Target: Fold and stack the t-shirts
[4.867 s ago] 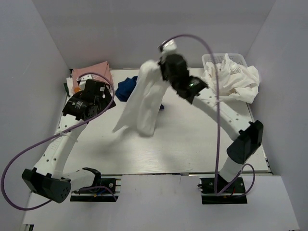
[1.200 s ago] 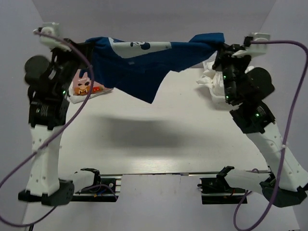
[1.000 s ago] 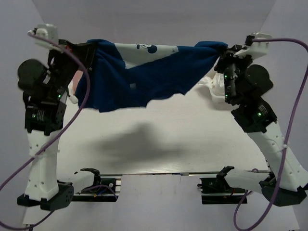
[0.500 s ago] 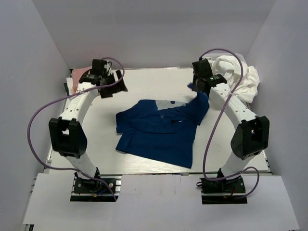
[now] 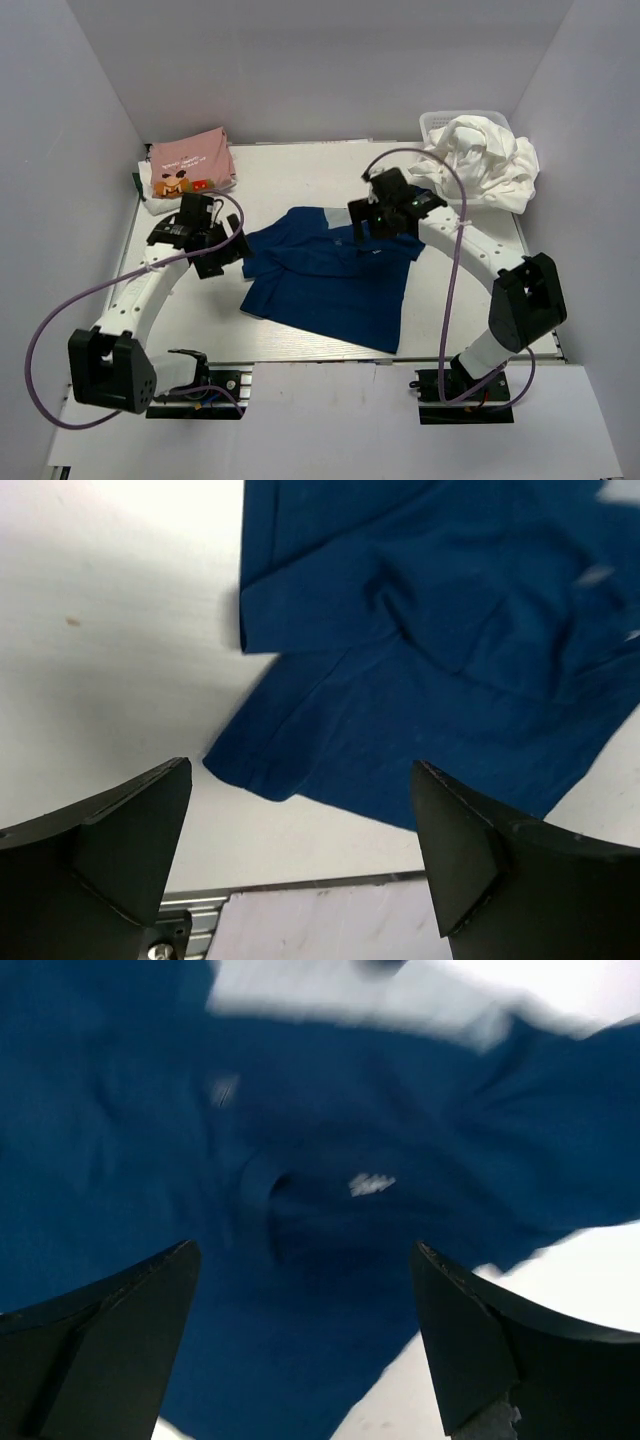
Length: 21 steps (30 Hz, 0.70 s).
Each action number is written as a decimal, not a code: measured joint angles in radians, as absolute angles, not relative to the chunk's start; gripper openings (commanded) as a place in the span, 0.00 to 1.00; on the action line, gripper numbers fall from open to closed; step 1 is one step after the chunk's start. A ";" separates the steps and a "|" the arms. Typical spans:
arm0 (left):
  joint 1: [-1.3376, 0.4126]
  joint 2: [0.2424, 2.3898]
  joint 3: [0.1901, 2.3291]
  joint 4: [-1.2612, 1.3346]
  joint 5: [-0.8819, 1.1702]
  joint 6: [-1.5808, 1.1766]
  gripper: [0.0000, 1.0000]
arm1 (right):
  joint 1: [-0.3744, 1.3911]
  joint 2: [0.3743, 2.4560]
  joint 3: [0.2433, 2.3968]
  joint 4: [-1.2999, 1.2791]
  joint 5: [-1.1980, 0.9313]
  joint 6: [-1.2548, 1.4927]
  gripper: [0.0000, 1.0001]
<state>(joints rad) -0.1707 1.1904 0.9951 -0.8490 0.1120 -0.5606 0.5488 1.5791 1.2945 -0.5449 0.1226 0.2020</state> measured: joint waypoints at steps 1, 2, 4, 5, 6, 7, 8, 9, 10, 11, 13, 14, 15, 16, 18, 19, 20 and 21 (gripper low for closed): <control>-0.172 1.206 0.977 -0.851 0.121 -0.568 0.98 | 0.568 1.579 1.258 -0.539 0.101 0.200 0.90; -0.172 1.224 0.963 -0.850 0.128 -0.575 0.96 | 0.583 1.579 1.231 -0.535 0.079 0.200 0.87; -0.172 1.253 0.947 -0.833 0.147 -0.583 0.95 | 0.603 1.579 1.192 -0.531 0.060 0.200 0.87; -0.172 1.266 0.942 -0.822 0.156 -0.586 0.94 | 0.611 1.581 1.184 -0.529 0.058 0.202 0.87; -0.172 1.278 0.942 -0.811 0.165 -0.589 0.91 | 0.616 1.585 1.182 -0.527 0.062 0.204 0.87; -0.172 1.291 0.942 -0.797 0.172 -0.590 0.91 | 0.621 1.591 1.182 -0.522 0.074 0.211 0.87; -0.172 1.306 0.942 -0.781 0.176 -0.590 0.88 | 0.624 1.598 1.182 -0.519 0.102 0.223 0.87; -0.172 1.320 0.942 -0.770 0.179 -0.590 0.85 | 0.625 1.605 1.182 -0.521 0.138 0.235 0.87; -0.172 1.335 0.942 -0.761 0.183 -0.591 0.84 | 0.622 1.611 1.182 -0.525 0.171 0.255 0.87; -0.172 1.350 0.942 -0.749 0.188 -0.590 0.82 | 0.617 1.615 1.182 -0.530 0.214 0.273 0.87; -0.172 1.382 0.941 -0.731 0.189 -0.588 0.82 | 0.597 1.618 1.182 -0.549 0.300 0.322 0.89; -0.172 1.397 0.939 -0.725 0.188 -0.588 0.82 | 0.583 1.618 1.182 -0.563 0.339 0.348 0.89; -0.172 1.414 0.939 -0.721 0.185 -0.588 0.82 | 0.566 1.620 1.182 -0.577 0.373 0.373 0.89; -0.172 1.430 0.939 -0.717 0.182 -0.589 0.82 | 0.545 1.622 1.183 -0.591 0.397 0.399 0.89; -0.172 1.467 0.937 -0.706 0.173 -0.589 0.82 | 0.496 1.634 1.184 -0.624 0.431 0.447 0.89; -0.172 1.483 0.937 -0.702 0.171 -0.589 0.81 | 0.472 1.640 1.183 -0.638 0.437 0.466 0.89; -0.172 1.499 0.937 -0.697 0.170 -0.589 0.80 | 0.447 1.645 1.183 -0.647 0.439 0.481 0.89; -0.172 1.514 0.937 -0.691 0.169 -0.590 0.78 | 0.422 1.649 1.181 -0.652 0.434 0.494 0.89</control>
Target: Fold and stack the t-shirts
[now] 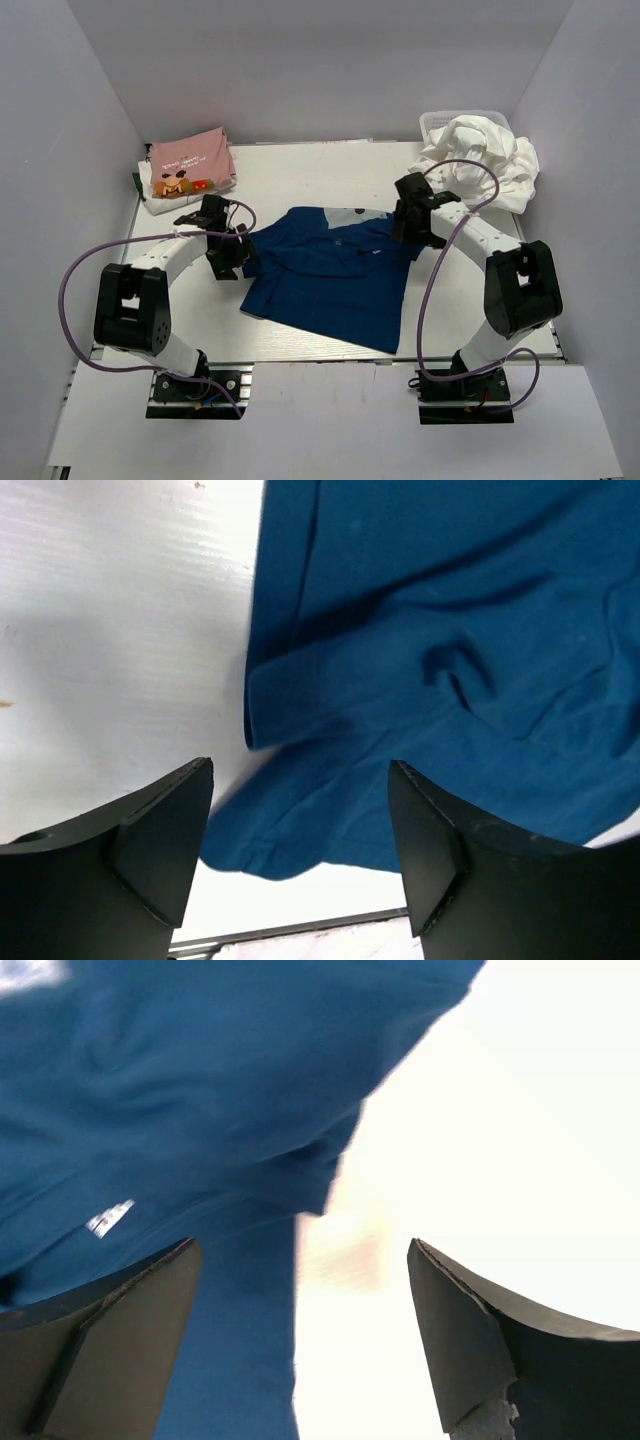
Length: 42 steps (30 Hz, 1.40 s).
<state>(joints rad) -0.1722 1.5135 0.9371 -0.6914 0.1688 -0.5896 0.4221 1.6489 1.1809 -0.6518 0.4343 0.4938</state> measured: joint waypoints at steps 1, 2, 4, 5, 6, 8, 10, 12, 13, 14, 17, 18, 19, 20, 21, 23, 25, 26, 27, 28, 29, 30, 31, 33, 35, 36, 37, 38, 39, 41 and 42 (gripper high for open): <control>-0.172 1.525 0.937 -0.685 0.168 -0.590 0.75 | 0.400 1.650 1.180 -0.654 0.426 0.503 0.88; -0.173 1.537 0.937 -0.678 0.169 -0.591 0.72 | 0.382 1.650 1.180 -0.653 0.418 0.511 0.88; -0.176 1.564 0.938 -0.659 0.173 -0.593 0.60 | 0.353 1.652 1.180 -0.651 0.390 0.523 0.86; -0.178 1.580 0.938 -0.650 0.174 -0.595 0.46 | 0.343 1.655 1.180 -0.646 0.369 0.529 0.84; -0.179 1.598 0.939 -0.643 0.175 -0.596 0.41 | 0.336 1.661 1.180 -0.645 0.360 0.530 0.84; -0.179 1.637 0.939 -0.636 0.179 -0.588 0.25 | 0.323 1.685 1.180 -0.636 0.336 0.540 0.82; -0.179 1.669 0.940 -0.632 0.184 -0.590 0.02 | 0.312 1.715 1.180 -0.631 0.321 0.548 0.80; -0.179 1.678 0.949 -0.632 0.191 -0.587 0.00 | 0.299 1.745 1.180 -0.626 0.310 0.553 0.75; -0.179 1.682 0.958 -0.633 0.189 -0.585 0.00 | 0.292 1.757 1.180 -0.624 0.307 0.554 0.72; -0.179 1.690 0.968 -0.634 0.182 -0.585 0.00 | 0.285 1.769 1.180 -0.622 0.304 0.557 0.67; -0.181 1.715 1.007 -0.635 0.168 -0.583 0.00 | 0.268 1.795 1.180 -0.617 0.301 0.564 0.49; -0.181 1.717 1.016 -0.636 0.166 -0.583 0.00 | 0.266 1.800 1.180 -0.615 0.300 0.563 0.39; -0.181 1.717 1.025 -0.636 0.164 -0.583 0.00 | 0.262 1.803 1.177 -0.608 0.300 0.562 0.35; -0.181 1.717 1.036 -0.636 0.162 -0.583 0.00 | 0.259 1.803 1.169 -0.593 0.300 0.565 0.32; -0.181 1.717 1.047 -0.635 0.157 -0.583 0.00 | 0.256 1.803 1.160 -0.580 0.299 0.567 0.29; -0.181 1.717 1.071 -0.635 0.150 -0.581 0.00 | 0.250 1.803 1.144 -0.556 0.289 0.566 0.28; -0.181 1.717 1.094 -0.632 0.143 -0.575 0.00 | 0.247 1.803 1.141 -0.537 0.278 0.565 0.28; -0.181 1.717 1.105 -0.631 0.140 -0.572 0.00 | 0.246 1.803 1.139 -0.525 0.271 0.564 0.28; -0.181 1.717 1.115 -0.633 0.138 -0.570 0.00 | 0.244 1.803 1.137 -0.514 0.263 0.564 0.28; -0.181 1.717 1.122 -0.632 0.138 -0.566 0.00 | 0.242 1.803 1.136 -0.508 0.257 0.562 0.27; -0.181 1.717 1.129 -0.632 0.138 -0.564 0.00 | 0.241 1.803 1.135 -0.498 0.250 0.561 0.24; -0.181 1.717 1.131 -0.631 0.137 -0.561 0.00 | 0.240 1.803 1.134 -0.490 0.242 0.560 0.20; -0.181 1.716 1.132 -0.632 0.137 -0.560 0.00 | 0.237 1.803 1.133 -0.483 0.235 0.556 0.07; -0.181 1.712 1.132 -0.636 0.131 -0.555 0.00 | 0.236 1.801 1.129 -0.464 0.219 0.544 0.00; -0.181 1.696 1.132 -0.643 0.128 -0.546 0.00 | 0.236 1.789 1.114 -0.437 0.205 0.535 0.00; -0.181 1.684 1.132 -0.645 0.127 -0.541 0.00 | 0.236 1.780 1.106 -0.431 0.199 0.529 0.00; -0.181 1.669 1.132 -0.645 0.128 -0.538 0.00 | 0.236 1.770 1.098 -0.426 0.194 0.521 0.00; -0.181 1.652 1.134 -0.647 0.129 -0.534 0.00 | 0.236 1.760 1.095 -0.426 0.189 0.515 0.00; -0.181 1.637 1.137 -0.650 0.131 -0.530 0.00 | 0.236 1.747 1.095 -0.424 0.186 0.507 0.00; -0.181 1.605 1.155 -0.650 0.138 -0.519 0.00 | 0.236 1.702 1.095 -0.417 0.182 0.483 0.00; -0.181 1.590 1.166 -0.646 0.142 -0.512 0.00 | 0.236 1.670 1.094 -0.414 0.183 0.466 0.00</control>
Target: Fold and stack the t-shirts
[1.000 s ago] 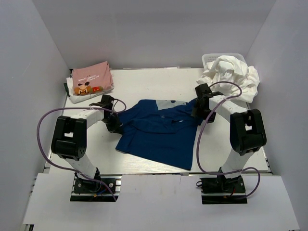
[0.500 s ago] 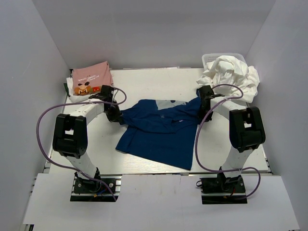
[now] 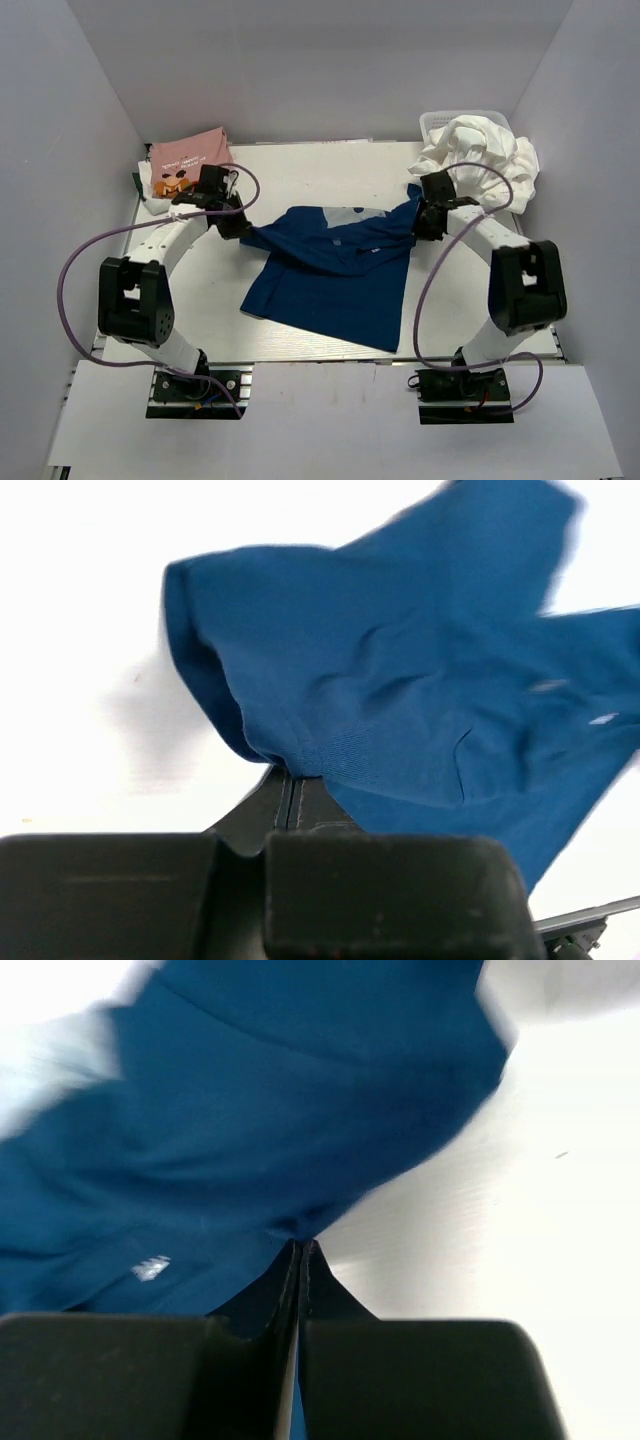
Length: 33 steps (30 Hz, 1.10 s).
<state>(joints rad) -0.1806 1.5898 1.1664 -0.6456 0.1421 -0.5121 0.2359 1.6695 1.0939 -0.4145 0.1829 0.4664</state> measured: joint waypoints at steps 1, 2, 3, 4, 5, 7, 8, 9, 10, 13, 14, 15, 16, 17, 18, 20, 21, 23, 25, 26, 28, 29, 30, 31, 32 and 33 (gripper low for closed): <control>-0.181 1.577 1.179 -0.642 0.145 -0.508 0.00 | 0.236 1.635 1.094 -0.410 0.187 0.455 0.00; -0.181 1.565 1.198 -0.641 0.147 -0.504 0.00 | 0.237 1.592 1.094 -0.401 0.193 0.441 0.00; -0.181 1.557 1.217 -0.635 0.148 -0.500 0.00 | 0.237 1.550 1.094 -0.392 0.200 0.430 0.00; -0.181 1.554 1.247 -0.635 0.149 -0.496 0.00 | 0.237 1.513 1.097 -0.386 0.205 0.417 0.00; -0.181 1.555 1.289 -0.634 0.150 -0.492 0.00 | 0.237 1.477 1.108 -0.384 0.212 0.405 0.00; -0.181 1.562 1.381 -0.626 0.150 -0.485 0.00 | 0.237 1.431 1.149 -0.381 0.223 0.380 0.00; -0.181 1.570 1.438 -0.627 0.150 -0.482 0.00 | 0.237 1.419 1.183 -0.383 0.228 0.367 0.00; -0.181 1.583 1.510 -0.619 0.151 -0.479 0.00 | 0.237 1.416 1.230 -0.387 0.233 0.356 0.00; -0.180 1.596 1.575 -0.619 0.149 -0.474 0.00 | 0.237 1.417 1.287 -0.393 0.238 0.344 0.00; -0.179 1.633 1.795 -0.605 0.139 -0.459 0.00 | 0.237 1.419 1.471 -0.387 0.257 0.304 0.00; -0.179 1.633 1.846 -0.607 0.135 -0.455 0.00 | 0.237 1.415 1.529 -0.388 0.262 0.292 0.00; -0.179 1.628 1.896 -0.601 0.127 -0.450 0.00 | 0.237 1.408 1.580 -0.381 0.266 0.279 0.00; -0.179 1.617 1.926 -0.590 0.121 -0.447 0.00 | 0.237 1.394 1.621 -0.375 0.268 0.268 0.00; -0.179 1.596 1.944 -0.576 0.114 -0.443 0.00 | 0.237 1.376 1.655 -0.375 0.268 0.255 0.00; -0.179 1.574 1.949 -0.564 0.110 -0.441 0.00 | 0.237 1.357 1.682 -0.376 0.267 0.247 0.00; -0.178 1.508 1.947 -0.554 0.097 -0.439 0.00 | 0.238 1.312 1.734 -0.384 0.257 0.224 0.00; -0.178 1.469 1.946 -0.550 0.084 -0.439 0.00 | 0.238 1.290 1.767 -0.399 0.245 0.214 0.00; -0.175 1.394 1.943 -0.545 0.063 -0.439 0.00 | 0.238 1.245 1.807 -0.409 0.212 0.198 0.00; -0.173 1.312 1.943 -0.537 0.042 -0.437 0.00 | 0.238 1.190 1.824 -0.415 0.171 0.186 0.00; -0.173 1.277 1.947 -0.535 0.032 -0.437 0.00 | 0.238 1.161 1.829 -0.420 0.150 0.179 0.00; -0.172 1.213 1.969 -0.531 0.015 -0.433 0.00 | 0.238 1.111 1.853 -0.434 0.106 0.169 0.00; -0.172 1.187 1.988 -0.528 0.009 -0.431 0.00 | 0.238 1.092 1.869 -0.440 0.087 0.164 0.00; -0.172 1.166 2.009 -0.522 0.004 -0.428 0.00 | 0.238 1.073 1.887 -0.445 0.065 0.156 0.00; -0.172 1.148 2.026 -0.512 -0.001 -0.425 0.00 | 0.238 1.056 1.904 -0.448 0.045 0.151 0.00; -0.172 1.131 2.041 -0.507 -0.002 -0.423 0.00 | 0.238 1.042 1.921 -0.447 0.027 0.147 0.00; -0.172 1.109 2.053 -0.495 -0.005 -0.422 0.00 | 0.238 1.027 1.937 -0.448 0.012 0.143 0.00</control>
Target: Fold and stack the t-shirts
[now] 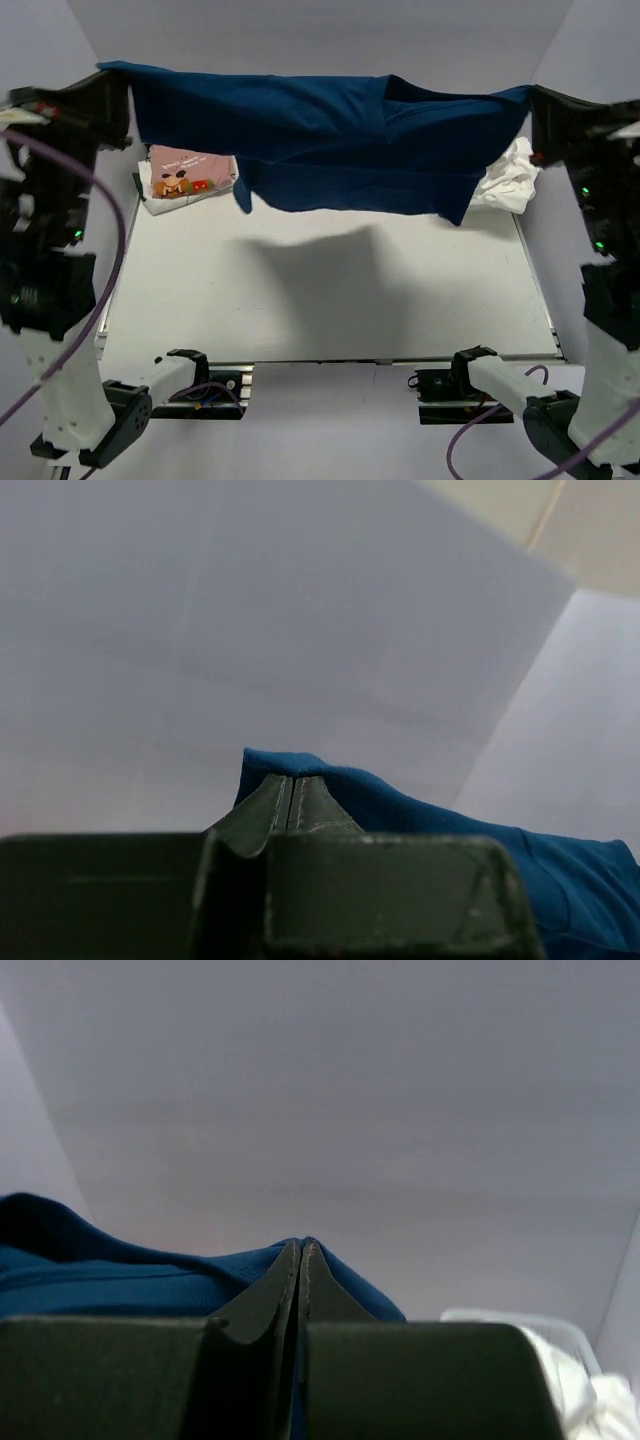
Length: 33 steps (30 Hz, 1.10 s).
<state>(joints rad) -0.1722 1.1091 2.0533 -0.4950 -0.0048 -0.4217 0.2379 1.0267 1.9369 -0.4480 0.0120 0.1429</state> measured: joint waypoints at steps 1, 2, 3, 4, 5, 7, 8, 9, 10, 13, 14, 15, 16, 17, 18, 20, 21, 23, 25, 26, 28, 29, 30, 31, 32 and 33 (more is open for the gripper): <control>-0.172 1.091 2.061 -0.485 -0.006 -0.419 0.00 | 0.238 1.015 1.948 -0.447 0.000 0.139 0.00; -0.172 1.073 2.065 -0.474 -0.007 -0.419 0.00 | 0.237 0.995 1.959 -0.446 -0.012 0.134 0.00; -0.172 1.056 2.070 -0.464 -0.009 -0.418 0.00 | 0.237 0.981 1.968 -0.445 -0.021 0.130 0.00; -0.172 1.043 2.079 -0.457 -0.011 -0.418 0.00 | 0.238 0.968 1.976 -0.445 -0.029 0.128 0.00; -0.172 1.036 2.087 -0.447 -0.012 -0.418 0.00 | 0.237 0.959 1.984 -0.442 -0.035 0.126 0.00; -0.172 1.032 2.115 -0.434 -0.012 -0.418 0.00 | 0.237 0.952 1.994 -0.435 -0.049 0.124 0.00; -0.172 1.039 2.135 -0.432 -0.012 -0.418 0.00 | 0.237 0.952 1.994 -0.428 -0.057 0.123 0.00; -0.172 1.053 2.159 -0.434 -0.012 -0.419 0.00 | 0.237 0.957 1.994 -0.427 -0.064 0.123 0.00; -0.172 1.073 2.187 -0.435 -0.012 -0.419 0.00 | 0.237 0.967 1.994 -0.426 -0.071 0.124 0.00; -0.174 1.147 2.234 -0.435 -0.029 -0.419 0.00 | 0.238 1.022 1.990 -0.419 -0.073 0.130 0.00; -0.174 1.175 2.236 -0.435 -0.039 -0.420 0.00 | 0.238 1.045 1.977 -0.412 -0.067 0.136 0.00; -0.173 1.212 2.236 -0.437 -0.048 -0.422 0.00 | 0.238 1.074 1.961 -0.412 -0.050 0.147 0.00; -0.172 1.254 2.231 -0.443 -0.056 -0.427 0.00 | 0.237 1.108 1.940 -0.408 -0.029 0.156 0.00; -0.171 1.304 2.224 -0.452 -0.064 -0.431 0.00 | 0.237 1.139 1.913 -0.408 -0.009 0.171 0.00; -0.171 1.355 2.216 -0.466 -0.072 -0.435 0.00 | 0.236 1.177 1.879 -0.414 0.016 0.189 0.00; -0.169 1.485 2.173 -0.487 -0.087 -0.445 0.00 | 0.234 1.257 1.795 -0.414 0.052 0.230 0.00; -0.167 1.560 2.148 -0.507 -0.091 -0.448 0.08 | 0.232 1.294 1.724 -0.398 0.063 0.253 0.00; -0.162 1.725 2.111 -0.554 -0.090 -0.452 0.30 | 0.228 1.377 1.559 -0.400 0.072 0.294 0.01; -0.154 1.934 2.084 -0.638 -0.069 -0.456 0.49 | 0.221 1.466 1.414 -0.418 0.066 0.336 0.27; -0.152 2.007 2.068 -0.670 -0.059 -0.451 0.56 | 0.219 1.509 1.369 -0.451 0.064 0.352 0.39; -0.149 2.117 2.004 -0.735 -0.035 -0.442 0.99 | 0.218 1.566 1.328 -0.511 0.060 0.359 0.77; -0.148 2.137 1.959 -0.751 -0.017 -0.432 0.99 | 0.218 1.574 1.325 -0.534 0.054 0.360 0.90; -0.147 2.137 1.908 -0.762 -0.003 -0.432 0.99 | 0.218 1.570 1.325 -0.543 0.051 0.352 0.90; -0.146 2.116 1.856 -0.765 0.010 -0.429 0.99 | 0.218 1.555 1.325 -0.537 0.047 0.338 0.90; -0.147 2.089 1.817 -0.761 0.024 -0.424 0.99 | 0.218 1.535 1.325 -0.529 0.038 0.330 0.90; -0.148 2.048 1.778 -0.751 0.044 -0.419 0.99 | 0.218 1.510 1.325 -0.520 0.022 0.322 0.90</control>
